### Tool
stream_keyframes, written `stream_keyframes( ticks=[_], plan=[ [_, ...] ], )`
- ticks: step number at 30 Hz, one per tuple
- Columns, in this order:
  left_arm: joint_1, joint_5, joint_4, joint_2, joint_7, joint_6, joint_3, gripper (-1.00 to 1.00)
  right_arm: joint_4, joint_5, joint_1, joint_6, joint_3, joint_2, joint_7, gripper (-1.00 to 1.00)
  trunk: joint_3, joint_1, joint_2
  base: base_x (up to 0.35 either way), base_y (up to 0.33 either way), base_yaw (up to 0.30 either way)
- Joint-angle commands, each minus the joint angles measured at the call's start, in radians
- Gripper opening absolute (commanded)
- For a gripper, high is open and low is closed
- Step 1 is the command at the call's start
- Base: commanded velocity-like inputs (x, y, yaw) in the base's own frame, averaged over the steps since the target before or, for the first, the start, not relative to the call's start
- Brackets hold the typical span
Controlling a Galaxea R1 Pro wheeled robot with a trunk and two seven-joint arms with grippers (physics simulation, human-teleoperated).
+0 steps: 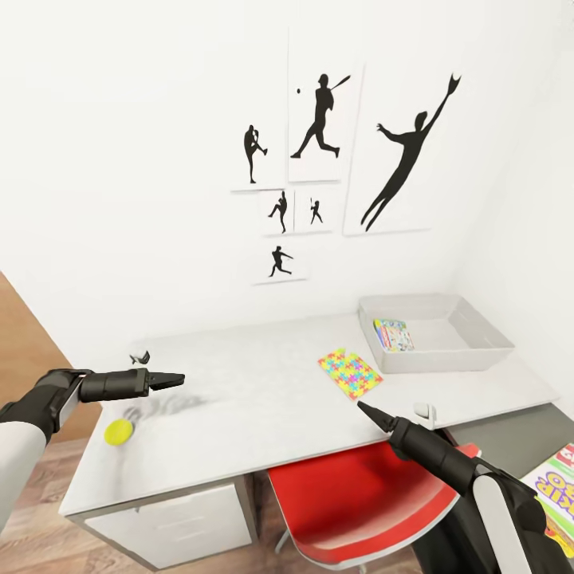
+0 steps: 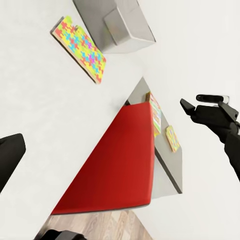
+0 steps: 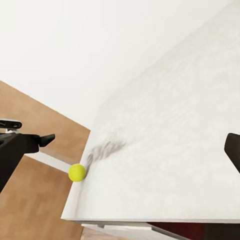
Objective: Put all the toys in the child's room - the three board games (two on the bed and one on the table), the two jigsaw puzzles on the table, and the tennis ball on the table - inside the toy box on the table in the child's room.
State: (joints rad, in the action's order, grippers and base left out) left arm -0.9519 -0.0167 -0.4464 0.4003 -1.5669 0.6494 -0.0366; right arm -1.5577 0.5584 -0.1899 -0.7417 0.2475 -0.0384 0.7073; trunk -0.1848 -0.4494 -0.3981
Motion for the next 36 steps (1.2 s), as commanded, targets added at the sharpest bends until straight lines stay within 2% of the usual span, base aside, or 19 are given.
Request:
stream_keyframes(
  ticks=[1, 30, 36],
  plan=[
    [-0.001, 0.000, 0.000, 0.000, -0.004, 0.011, 0.000, 1.00, 0.000, 0.003, -0.001, -0.006, 0.001, 0.000, 0.001, 1.00, 0.000, -0.001, -0.002, 0.000, 0.000, 0.000],
    [-0.001, 0.000, 0.000, -0.001, -0.004, 0.006, 0.000, 1.00, -0.001, 0.002, 0.001, -0.004, -0.001, -0.001, -0.001, 1.00, 0.048, -0.001, -0.002, 0.000, 0.000, 0.000],
    [-0.001, 0.000, 0.000, 0.000, -0.004, 0.006, -0.001, 1.00, -0.001, 0.001, 0.002, 0.030, -0.004, -0.002, -0.002, 1.00, 0.058, -0.001, -0.002, 0.000, 0.000, 0.021]
  ],
)
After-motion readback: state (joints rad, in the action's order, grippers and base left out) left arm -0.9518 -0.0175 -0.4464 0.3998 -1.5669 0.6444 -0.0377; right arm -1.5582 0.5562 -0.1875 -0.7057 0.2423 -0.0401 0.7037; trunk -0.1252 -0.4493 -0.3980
